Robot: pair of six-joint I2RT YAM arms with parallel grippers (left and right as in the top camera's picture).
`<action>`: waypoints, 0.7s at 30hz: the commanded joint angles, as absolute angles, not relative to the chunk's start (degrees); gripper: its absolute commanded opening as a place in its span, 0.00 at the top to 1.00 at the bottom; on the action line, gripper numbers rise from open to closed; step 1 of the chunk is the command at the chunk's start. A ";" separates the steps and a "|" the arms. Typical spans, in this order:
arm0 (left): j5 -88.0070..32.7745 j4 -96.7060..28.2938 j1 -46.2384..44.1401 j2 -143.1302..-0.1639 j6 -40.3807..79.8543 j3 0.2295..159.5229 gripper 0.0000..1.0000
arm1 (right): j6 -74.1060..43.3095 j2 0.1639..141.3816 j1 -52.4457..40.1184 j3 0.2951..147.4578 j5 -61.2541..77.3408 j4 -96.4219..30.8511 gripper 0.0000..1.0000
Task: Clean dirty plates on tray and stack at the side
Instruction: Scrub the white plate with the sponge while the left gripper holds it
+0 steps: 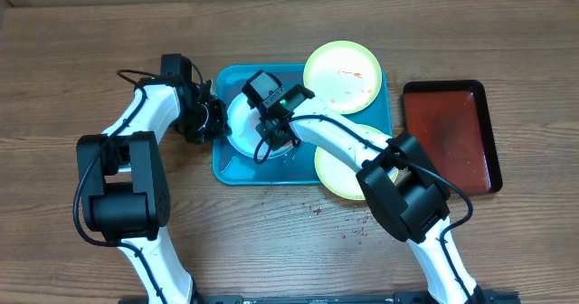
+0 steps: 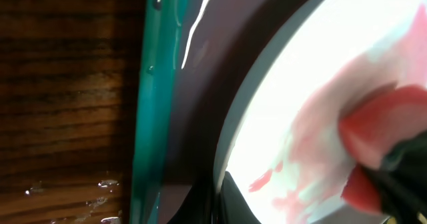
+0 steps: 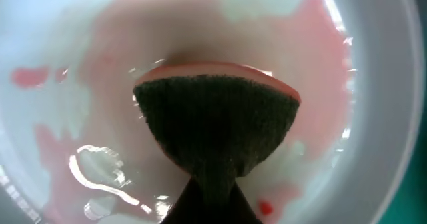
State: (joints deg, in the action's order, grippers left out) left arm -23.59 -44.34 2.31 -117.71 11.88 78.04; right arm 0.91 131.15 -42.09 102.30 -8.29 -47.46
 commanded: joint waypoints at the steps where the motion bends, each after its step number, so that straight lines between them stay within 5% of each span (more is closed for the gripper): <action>1: -22.04 -44.45 2.76 -118.08 12.03 77.84 0.96 | 4.21 132.35 -41.06 100.88 -16.84 -44.47 0.96; 12: -21.87 -44.99 2.76 -118.08 11.38 77.84 0.96 | 10.57 132.35 -39.99 100.88 -18.68 -39.13 0.96; 21: -22.06 -44.99 2.76 -118.08 11.40 77.84 0.96 | 10.55 132.35 -39.99 100.88 6.09 -48.38 0.96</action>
State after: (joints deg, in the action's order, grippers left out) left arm -22.94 -44.86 2.37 -117.71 11.84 78.04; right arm 10.17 131.41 -39.64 101.91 -8.36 -46.02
